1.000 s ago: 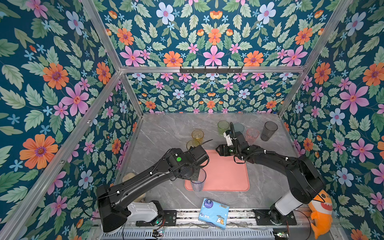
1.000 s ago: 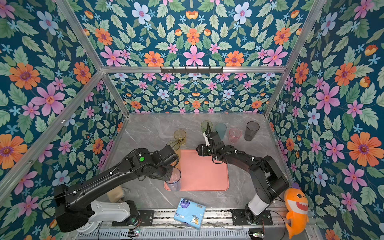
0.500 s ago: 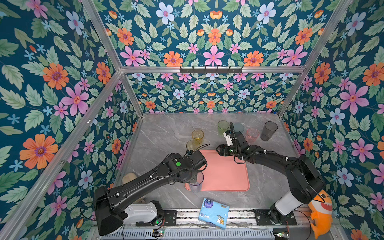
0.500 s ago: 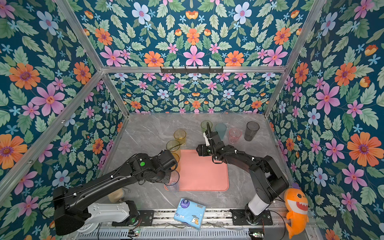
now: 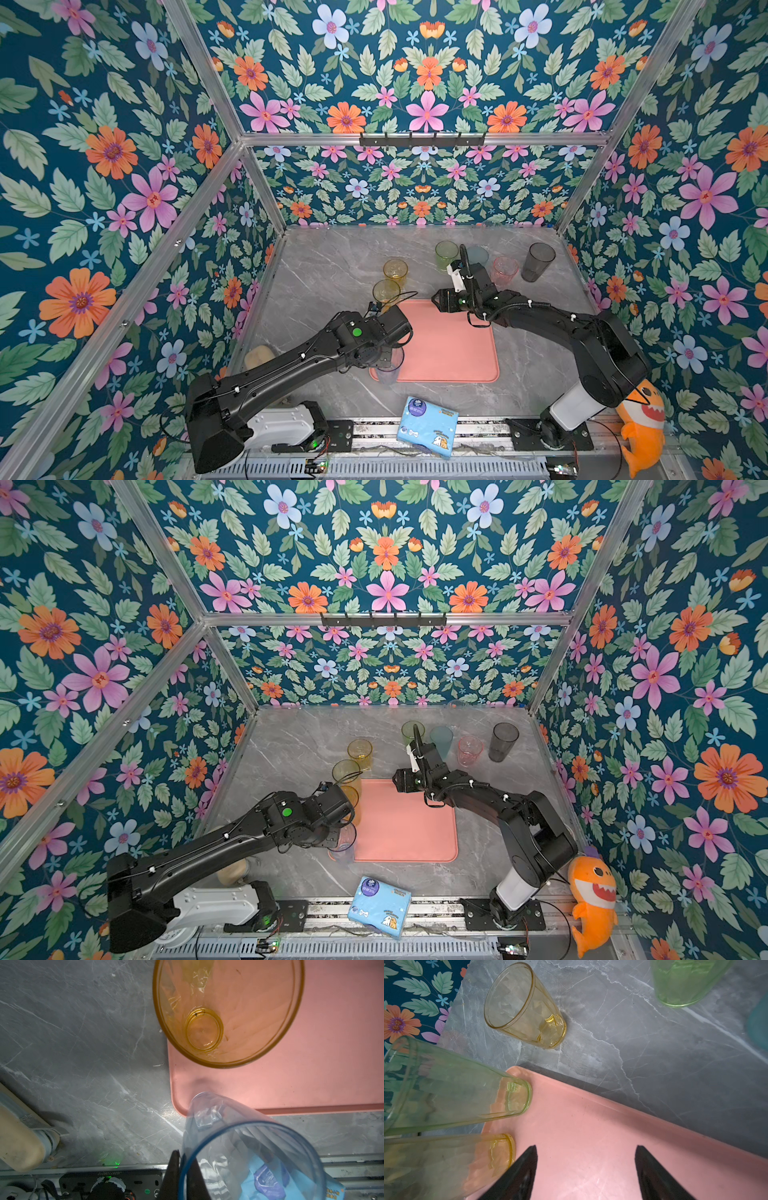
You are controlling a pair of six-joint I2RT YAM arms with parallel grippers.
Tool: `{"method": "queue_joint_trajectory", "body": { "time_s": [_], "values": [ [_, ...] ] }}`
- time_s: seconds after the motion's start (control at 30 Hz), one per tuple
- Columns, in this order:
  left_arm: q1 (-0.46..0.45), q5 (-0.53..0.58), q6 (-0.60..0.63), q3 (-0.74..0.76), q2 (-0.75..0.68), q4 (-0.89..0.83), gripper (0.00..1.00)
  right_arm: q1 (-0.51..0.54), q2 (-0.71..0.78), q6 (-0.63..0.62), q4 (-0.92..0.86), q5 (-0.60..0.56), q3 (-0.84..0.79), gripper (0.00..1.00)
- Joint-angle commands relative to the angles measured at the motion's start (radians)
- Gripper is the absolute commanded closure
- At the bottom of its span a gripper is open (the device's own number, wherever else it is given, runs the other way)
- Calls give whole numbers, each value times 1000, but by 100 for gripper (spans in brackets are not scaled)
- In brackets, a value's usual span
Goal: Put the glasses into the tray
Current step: 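Lower the blue cup onto the tray beside the yellow cup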
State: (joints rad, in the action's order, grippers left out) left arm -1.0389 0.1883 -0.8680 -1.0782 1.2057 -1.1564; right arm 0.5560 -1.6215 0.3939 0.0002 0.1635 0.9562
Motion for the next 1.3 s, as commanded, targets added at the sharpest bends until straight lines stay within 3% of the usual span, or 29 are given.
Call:
{"method": "queue_joint_trajectory", "body": {
  "time_s": [0.0,0.83,1.27],
  "values": [
    [2,35,-16,0,0,17,100,1,-3,12,0,3,7,25],
    [21,86,-8,28,-16,60,100,1,3,11,-5,-1,6,25],
    [34,58,-12,81,-15,100,100,1,2,12,-8,-1,7,24]
  ]
}}
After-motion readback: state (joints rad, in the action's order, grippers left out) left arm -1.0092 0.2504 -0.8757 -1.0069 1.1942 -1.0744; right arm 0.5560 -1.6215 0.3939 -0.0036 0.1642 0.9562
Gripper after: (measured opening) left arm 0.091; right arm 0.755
